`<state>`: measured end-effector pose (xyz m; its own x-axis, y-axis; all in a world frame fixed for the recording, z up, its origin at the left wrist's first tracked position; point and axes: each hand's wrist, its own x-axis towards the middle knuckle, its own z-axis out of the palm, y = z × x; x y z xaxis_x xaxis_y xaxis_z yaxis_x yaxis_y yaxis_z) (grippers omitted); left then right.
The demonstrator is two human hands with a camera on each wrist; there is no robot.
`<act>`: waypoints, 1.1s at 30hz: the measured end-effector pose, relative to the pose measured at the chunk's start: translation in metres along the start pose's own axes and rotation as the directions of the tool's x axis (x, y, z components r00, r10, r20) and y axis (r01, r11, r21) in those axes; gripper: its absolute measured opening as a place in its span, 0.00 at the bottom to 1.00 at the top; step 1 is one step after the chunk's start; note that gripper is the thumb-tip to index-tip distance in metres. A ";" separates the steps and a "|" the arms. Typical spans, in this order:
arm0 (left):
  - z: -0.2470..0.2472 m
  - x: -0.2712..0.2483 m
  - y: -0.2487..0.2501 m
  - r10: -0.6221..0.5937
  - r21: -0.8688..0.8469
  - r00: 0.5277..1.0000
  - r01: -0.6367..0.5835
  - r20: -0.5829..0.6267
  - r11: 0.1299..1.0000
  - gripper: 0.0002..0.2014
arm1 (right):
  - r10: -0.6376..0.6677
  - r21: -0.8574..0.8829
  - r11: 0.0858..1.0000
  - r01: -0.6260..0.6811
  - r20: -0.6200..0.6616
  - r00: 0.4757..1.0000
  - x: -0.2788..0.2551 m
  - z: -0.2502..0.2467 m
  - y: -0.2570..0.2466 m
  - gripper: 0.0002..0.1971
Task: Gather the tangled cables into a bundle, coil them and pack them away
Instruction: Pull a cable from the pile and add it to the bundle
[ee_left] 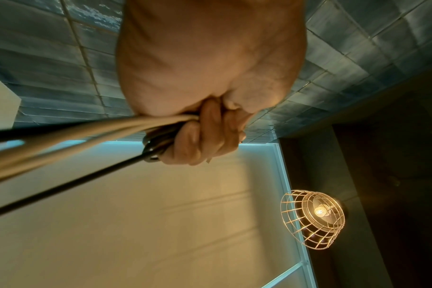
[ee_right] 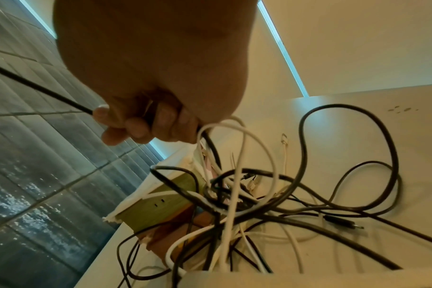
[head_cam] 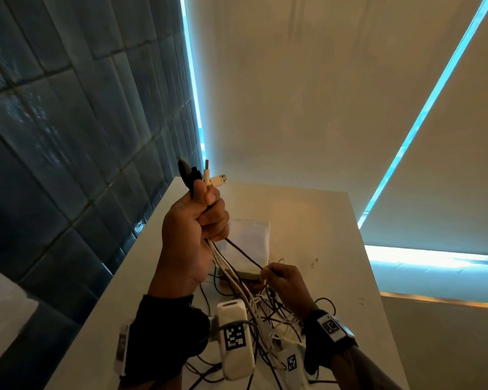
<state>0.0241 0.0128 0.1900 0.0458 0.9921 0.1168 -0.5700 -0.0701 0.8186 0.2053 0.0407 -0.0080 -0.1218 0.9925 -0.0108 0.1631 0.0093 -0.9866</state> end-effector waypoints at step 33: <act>0.008 0.009 -0.011 -0.070 -0.118 0.997 0.073 0.029 0.990 0.16 | -0.191 0.230 0.960 0.160 0.121 0.974 -0.019 -0.006 -0.079 0.12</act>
<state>0.0375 0.0212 0.1863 0.1096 0.9911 0.0757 -0.6578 0.0152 0.7530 0.2003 0.0214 0.0711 -0.2678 0.9503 0.1585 -0.0884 0.1396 -0.9863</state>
